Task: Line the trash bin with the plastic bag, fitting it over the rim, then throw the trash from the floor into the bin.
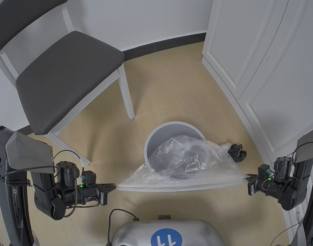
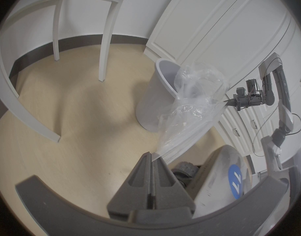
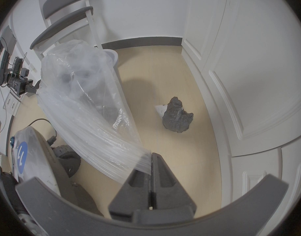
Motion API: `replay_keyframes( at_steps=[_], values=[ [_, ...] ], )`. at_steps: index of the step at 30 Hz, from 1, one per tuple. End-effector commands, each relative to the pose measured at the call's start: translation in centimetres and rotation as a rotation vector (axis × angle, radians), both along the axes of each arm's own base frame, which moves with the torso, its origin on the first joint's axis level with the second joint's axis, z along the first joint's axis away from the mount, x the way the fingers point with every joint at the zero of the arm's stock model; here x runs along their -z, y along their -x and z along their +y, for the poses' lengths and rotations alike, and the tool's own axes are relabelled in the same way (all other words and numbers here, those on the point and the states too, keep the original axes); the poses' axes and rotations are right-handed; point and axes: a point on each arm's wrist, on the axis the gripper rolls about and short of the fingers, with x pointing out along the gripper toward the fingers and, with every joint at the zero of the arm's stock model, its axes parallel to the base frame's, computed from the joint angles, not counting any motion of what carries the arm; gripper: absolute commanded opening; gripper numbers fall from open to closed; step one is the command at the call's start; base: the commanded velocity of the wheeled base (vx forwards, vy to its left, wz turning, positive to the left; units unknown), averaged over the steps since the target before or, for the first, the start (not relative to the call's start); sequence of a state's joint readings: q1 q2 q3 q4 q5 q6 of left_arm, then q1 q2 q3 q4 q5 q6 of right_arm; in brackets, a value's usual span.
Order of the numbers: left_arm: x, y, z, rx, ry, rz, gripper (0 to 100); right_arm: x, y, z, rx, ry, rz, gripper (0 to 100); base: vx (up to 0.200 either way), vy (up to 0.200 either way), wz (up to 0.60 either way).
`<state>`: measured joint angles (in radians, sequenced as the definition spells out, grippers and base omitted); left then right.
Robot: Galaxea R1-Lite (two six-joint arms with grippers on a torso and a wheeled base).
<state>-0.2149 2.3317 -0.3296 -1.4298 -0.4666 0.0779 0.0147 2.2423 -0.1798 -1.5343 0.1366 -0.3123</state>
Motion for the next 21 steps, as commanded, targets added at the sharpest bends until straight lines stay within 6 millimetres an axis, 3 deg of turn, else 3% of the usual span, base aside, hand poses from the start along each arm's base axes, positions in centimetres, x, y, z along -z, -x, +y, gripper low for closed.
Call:
replay_keyframes(
  at_steps=[1,6,12,21],
  values=[
    [0.6,-2.8,-0.3,-0.044,0.012,-0.069,0,2.1,-1.8,1.0,0.040,-0.040,0.008,0,0.000,0.000,0.00],
    [-0.6,-5.1,-0.5,-0.101,0.090,-0.139,0,1.8,-3.8,3.1,0.088,-0.193,-0.044,0,0.000,0.000,0.00],
    [-1.8,-6.3,0.1,-0.132,0.129,-0.205,0,0.9,-6.2,5.8,0.183,-0.343,-0.137,0,0.000,0.000,0.00],
    [-3.6,-4.3,0.7,-0.145,0.161,-0.192,0,0.3,-5.9,7.6,0.153,-0.387,-0.145,0,0.000,0.000,0.00]
  ],
)
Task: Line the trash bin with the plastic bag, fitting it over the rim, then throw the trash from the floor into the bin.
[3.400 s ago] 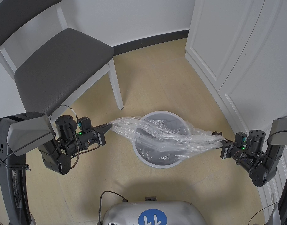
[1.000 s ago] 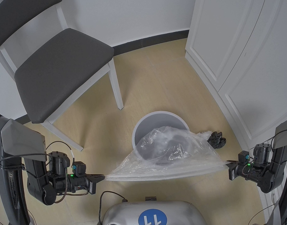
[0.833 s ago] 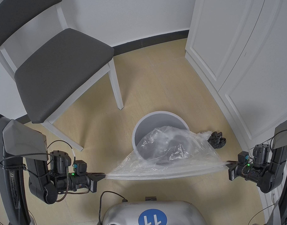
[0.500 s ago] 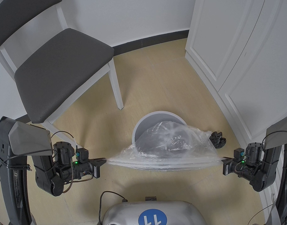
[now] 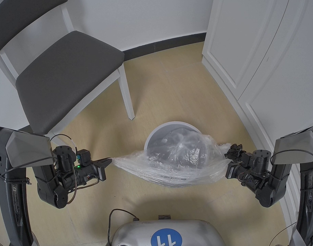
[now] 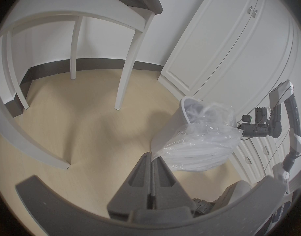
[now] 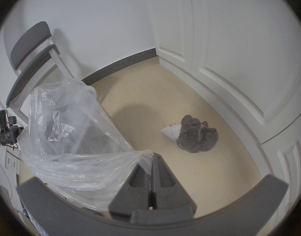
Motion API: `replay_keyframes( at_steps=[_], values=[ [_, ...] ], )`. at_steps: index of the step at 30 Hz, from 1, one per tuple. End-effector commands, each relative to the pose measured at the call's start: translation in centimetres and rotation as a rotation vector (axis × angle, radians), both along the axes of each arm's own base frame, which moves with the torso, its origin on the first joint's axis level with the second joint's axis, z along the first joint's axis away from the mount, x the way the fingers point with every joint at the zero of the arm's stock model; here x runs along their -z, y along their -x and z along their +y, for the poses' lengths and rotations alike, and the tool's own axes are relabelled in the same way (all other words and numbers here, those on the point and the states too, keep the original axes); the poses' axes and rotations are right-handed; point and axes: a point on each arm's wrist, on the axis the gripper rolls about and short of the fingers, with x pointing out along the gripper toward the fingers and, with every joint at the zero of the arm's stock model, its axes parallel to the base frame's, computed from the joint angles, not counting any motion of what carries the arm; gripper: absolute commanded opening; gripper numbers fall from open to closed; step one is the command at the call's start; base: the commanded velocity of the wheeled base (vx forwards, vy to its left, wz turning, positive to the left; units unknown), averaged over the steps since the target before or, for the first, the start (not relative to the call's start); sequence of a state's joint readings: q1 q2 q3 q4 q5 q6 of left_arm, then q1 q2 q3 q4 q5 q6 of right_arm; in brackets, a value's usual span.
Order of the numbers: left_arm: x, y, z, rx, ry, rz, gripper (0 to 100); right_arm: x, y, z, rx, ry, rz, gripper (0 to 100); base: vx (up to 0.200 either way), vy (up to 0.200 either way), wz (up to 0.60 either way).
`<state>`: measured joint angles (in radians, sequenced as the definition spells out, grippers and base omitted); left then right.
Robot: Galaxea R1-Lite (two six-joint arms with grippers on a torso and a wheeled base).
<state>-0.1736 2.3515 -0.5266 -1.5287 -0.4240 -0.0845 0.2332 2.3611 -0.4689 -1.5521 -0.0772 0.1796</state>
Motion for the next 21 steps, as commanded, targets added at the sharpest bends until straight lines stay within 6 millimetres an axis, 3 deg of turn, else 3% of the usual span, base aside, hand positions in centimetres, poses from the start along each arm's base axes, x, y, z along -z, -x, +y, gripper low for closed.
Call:
replay_keyframes(
  at_steps=[1,6,7,11,16,21],
  values=[
    [-1.6,1.0,0.4,-0.004,0.010,-0.018,0,-0.3,0.0,0.9,-0.025,-0.007,-0.026,0,0.000,0.000,0.00],
    [-1.3,1.0,0.1,0.005,0.007,-0.011,0,-0.2,-0.1,0.5,-0.012,-0.008,-0.023,0,0.000,0.000,0.00],
    [-1.1,1.0,0.0,0.007,0.006,-0.005,0,-0.3,0.0,0.5,-0.012,-0.006,-0.022,100,0.000,0.000,0.00],
    [-1.1,1.2,-0.1,0.012,0.005,0.000,0,-0.3,0.2,0.5,-0.015,-0.006,-0.019,100,0.000,0.000,0.00],
    [-1.1,2.8,0.1,0.018,-0.007,0.042,0,-1.8,3.6,0.1,-0.109,0.019,0.031,100,0.000,0.000,0.00],
    [-1.5,3.3,0.4,0.011,-0.011,0.037,0,-4.2,5.5,-0.9,-0.191,0.044,-0.012,100,0.000,0.000,0.00]
  ],
)
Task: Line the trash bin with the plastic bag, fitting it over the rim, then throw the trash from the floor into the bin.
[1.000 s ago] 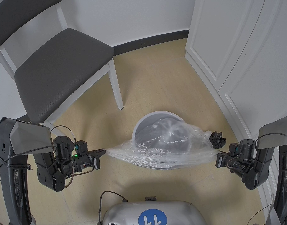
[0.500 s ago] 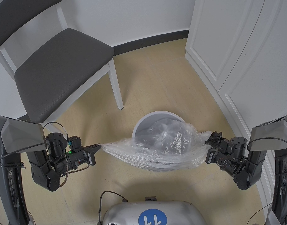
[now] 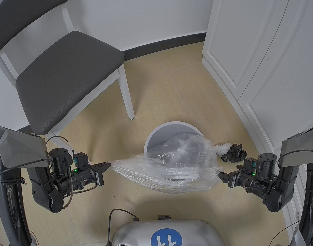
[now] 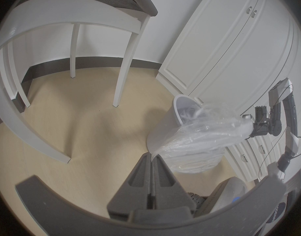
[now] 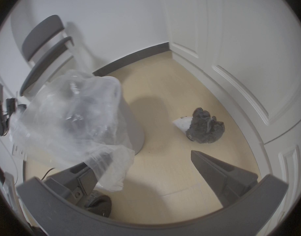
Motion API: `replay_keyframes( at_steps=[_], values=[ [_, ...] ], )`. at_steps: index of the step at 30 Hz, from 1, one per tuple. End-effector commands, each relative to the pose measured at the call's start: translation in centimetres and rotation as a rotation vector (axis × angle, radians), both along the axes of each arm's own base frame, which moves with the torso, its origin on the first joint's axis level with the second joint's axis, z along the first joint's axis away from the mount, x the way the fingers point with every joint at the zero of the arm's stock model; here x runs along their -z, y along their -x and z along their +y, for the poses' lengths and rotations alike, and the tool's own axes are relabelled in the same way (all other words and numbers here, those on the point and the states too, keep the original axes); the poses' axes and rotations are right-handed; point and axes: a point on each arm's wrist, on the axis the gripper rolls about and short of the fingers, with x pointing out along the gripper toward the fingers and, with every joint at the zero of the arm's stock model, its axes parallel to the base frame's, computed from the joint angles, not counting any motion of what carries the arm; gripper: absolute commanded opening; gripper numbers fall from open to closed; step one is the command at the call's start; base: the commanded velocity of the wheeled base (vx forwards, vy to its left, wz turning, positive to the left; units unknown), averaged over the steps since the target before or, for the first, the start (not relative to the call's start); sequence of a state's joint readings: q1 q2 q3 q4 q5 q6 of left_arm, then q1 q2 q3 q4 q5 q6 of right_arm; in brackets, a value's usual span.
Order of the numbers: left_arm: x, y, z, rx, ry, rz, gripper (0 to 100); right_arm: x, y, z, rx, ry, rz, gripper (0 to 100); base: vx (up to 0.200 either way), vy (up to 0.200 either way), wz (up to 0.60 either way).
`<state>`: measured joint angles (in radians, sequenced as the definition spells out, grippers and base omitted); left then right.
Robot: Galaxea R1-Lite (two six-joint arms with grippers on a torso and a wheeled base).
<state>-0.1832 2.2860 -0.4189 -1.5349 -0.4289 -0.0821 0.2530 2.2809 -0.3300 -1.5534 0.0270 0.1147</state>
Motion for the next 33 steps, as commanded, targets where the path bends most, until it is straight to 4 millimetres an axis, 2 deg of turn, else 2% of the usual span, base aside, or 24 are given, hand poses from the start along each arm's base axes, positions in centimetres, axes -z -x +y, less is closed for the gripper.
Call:
replay_keyframes(
  at_steps=[1,5,7,9,10,11,13,16,18,20,23,27,33],
  values=[
    [-0.7,0.9,0.4,-0.007,-0.004,0.000,0,-3.4,2.5,-1.1,-0.050,0.002,-0.068,100,0.000,0.000,0.00],
    [-0.6,1.3,0.5,-0.013,-0.006,0.014,0,-4.2,3.0,-1.8,-0.054,-0.005,-0.083,100,0.000,0.000,0.00],
    [-0.4,1.7,0.6,-0.011,-0.010,0.035,0,-4.2,3.3,-2.9,-0.071,-0.011,-0.074,100,0.000,0.000,0.00],
    [0.0,2.0,0.6,-0.009,-0.016,0.055,0,-3.6,3.6,-4.7,-0.128,-0.057,-0.031,100,0.000,0.000,0.00],
    [0.0,2.0,0.6,-0.009,-0.016,0.055,0,-3.6,3.6,-4.7,-0.128,-0.057,-0.031,100,0.000,0.000,0.00],
    [0.2,1.8,0.6,-0.010,-0.016,0.056,0,-2.7,3.5,-6.4,-0.175,-0.114,0.010,100,0.000,0.000,0.00],
    [0.6,1.5,0.7,-0.016,-0.018,0.061,0,-1.7,3.4,-7.8,-0.199,-0.157,0.044,100,0.000,0.000,0.00],
    [1.8,-0.2,1.0,-0.046,-0.021,0.055,0,0.7,3.3,-10.1,-0.219,-0.231,0.115,100,0.000,0.000,0.00],
    [2.1,-0.4,1.1,-0.052,-0.022,0.056,0,0.9,3.3,-10.3,-0.218,-0.236,0.120,100,0.000,0.000,0.00],
    [3.3,-1.4,1.2,-0.067,-0.026,0.061,0,2.6,3.0,-11.3,-0.201,-0.276,0.160,100,0.000,0.000,0.00],
    [3.8,-1.8,1.2,-0.067,-0.026,0.065,0,3.4,3.0,-11.8,-0.202,-0.289,0.175,100,0.000,0.000,0.00],
    [4.4,-2.7,1.3,-0.077,-0.021,0.057,0,3.4,3.0,-12.2,-0.208,-0.300,0.168,100,0.000,0.000,0.00],
    [4.0,-3.7,2.1,-0.106,-0.007,0.023,0,3.2,3.1,-13.3,-0.198,-0.316,0.149,100,0.000,0.000,0.00]
  ],
)
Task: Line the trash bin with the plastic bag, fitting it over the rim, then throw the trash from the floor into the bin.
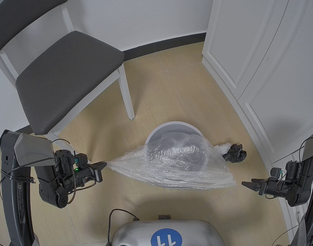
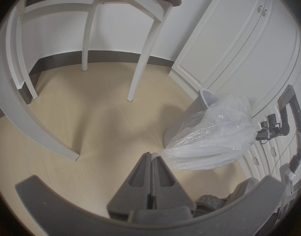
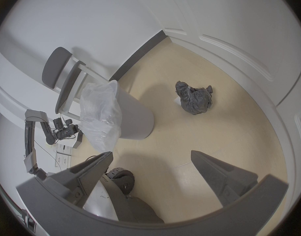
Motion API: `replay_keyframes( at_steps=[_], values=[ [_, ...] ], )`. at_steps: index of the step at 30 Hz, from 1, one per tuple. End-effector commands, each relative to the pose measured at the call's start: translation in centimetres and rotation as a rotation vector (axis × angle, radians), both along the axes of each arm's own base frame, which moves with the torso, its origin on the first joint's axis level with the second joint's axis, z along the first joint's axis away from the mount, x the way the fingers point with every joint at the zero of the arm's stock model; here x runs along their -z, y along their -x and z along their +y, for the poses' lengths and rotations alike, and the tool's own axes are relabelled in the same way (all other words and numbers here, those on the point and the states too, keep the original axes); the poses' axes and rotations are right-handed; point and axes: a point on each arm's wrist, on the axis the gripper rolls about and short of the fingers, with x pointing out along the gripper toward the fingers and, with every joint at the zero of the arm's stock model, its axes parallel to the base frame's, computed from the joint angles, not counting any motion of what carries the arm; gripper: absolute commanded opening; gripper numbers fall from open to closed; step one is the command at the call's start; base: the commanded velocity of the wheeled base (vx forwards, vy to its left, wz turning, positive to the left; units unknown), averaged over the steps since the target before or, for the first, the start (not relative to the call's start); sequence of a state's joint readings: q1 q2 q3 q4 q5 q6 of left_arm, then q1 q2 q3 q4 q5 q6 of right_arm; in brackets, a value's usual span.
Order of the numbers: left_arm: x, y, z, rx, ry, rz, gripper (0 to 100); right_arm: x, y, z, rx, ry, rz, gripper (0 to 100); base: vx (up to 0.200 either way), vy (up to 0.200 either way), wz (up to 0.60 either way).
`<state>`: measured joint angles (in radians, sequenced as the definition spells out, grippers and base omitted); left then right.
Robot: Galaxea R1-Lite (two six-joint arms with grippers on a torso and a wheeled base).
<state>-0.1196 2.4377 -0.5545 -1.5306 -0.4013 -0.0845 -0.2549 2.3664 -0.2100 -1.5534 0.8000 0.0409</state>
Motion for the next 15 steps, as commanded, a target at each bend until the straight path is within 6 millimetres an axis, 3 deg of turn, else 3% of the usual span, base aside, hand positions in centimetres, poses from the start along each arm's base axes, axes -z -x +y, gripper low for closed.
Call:
replay_keyframes(
  at_steps=[1,7,10,11,12,15],
  values=[
    [0.3,-0.5,0.5,-0.018,0.004,-0.002,0,0.1,0.1,-1.0,0.012,-0.017,-0.016,100,0.000,0.000,0.00],
    [-0.3,-0.6,0.8,-0.025,0.007,-0.022,0,-0.5,0.0,-1.9,0.020,-0.022,-0.050,100,0.000,0.000,0.00],
    [-1.8,0.5,0.5,-0.012,0.009,-0.032,0,-3.1,-0.2,-1.0,0.006,0.007,-0.128,100,0.000,0.000,0.00],
    [-2.7,1.3,0.1,0.004,0.010,-0.035,0,-4.5,-0.2,0.1,-0.006,0.030,-0.167,100,0.000,0.000,0.00],
    [-2.7,1.3,0.1,0.004,0.010,-0.035,0,-4.5,-0.2,0.1,-0.006,0.030,-0.167,100,0.000,0.000,0.00],
    [-5.0,3.1,-1.1,0.050,0.015,-0.066,0,-8.0,0.0,4.9,0.074,0.114,-0.251,100,0.000,0.000,0.00]
  ],
)
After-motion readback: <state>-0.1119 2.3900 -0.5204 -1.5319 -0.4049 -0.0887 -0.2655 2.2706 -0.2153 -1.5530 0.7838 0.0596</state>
